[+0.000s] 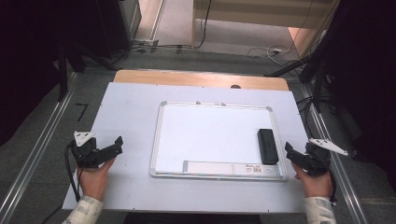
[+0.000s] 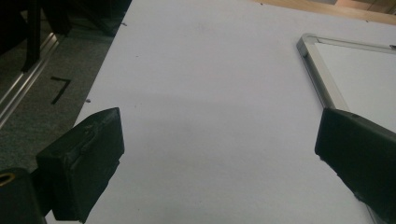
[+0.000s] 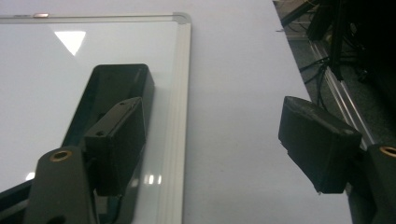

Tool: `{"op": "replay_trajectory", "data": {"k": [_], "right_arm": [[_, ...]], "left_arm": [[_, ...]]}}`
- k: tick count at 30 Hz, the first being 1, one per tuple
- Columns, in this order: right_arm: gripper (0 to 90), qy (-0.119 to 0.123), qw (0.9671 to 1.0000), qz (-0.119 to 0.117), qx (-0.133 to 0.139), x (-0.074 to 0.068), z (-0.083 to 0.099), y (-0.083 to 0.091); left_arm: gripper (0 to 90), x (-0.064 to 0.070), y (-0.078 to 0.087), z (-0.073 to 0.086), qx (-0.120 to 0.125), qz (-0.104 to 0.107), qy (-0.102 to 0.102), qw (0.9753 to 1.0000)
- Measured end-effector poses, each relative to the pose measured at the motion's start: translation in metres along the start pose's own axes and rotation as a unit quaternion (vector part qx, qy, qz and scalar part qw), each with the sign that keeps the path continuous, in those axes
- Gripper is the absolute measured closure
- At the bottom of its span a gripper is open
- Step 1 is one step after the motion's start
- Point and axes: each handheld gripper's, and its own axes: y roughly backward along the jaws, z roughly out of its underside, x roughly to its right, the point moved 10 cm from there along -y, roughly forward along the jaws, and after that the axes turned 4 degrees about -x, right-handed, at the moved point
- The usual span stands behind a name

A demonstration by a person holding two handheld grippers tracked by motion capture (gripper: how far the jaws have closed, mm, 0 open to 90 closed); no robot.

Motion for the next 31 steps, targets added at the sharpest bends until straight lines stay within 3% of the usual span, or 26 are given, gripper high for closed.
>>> {"op": "replay_trajectory", "data": {"k": [12, 18, 31], "right_arm": [[21.9, -0.007, 0.9998, 0.018, -0.001, 0.029, 0.013, 0.007], [21.9, -0.022, 0.9995, 0.024, -0.002, 0.043, 0.02, 0.012], [20.4, -0.03, 0.9992, 0.024, 0.006, 0.047, 0.018, 0.013]], "left_arm": [[1.9, -0.003, 0.0, 0.0, 0.001, -0.004, 0.003, 1.0], [1.9, -0.007, 0.0, 0.0, 0.0, -0.009, 0.004, 1.0], [1.9, -0.013, -0.005, 0.0, -0.003, -0.019, 0.011, 0.9998]]}}
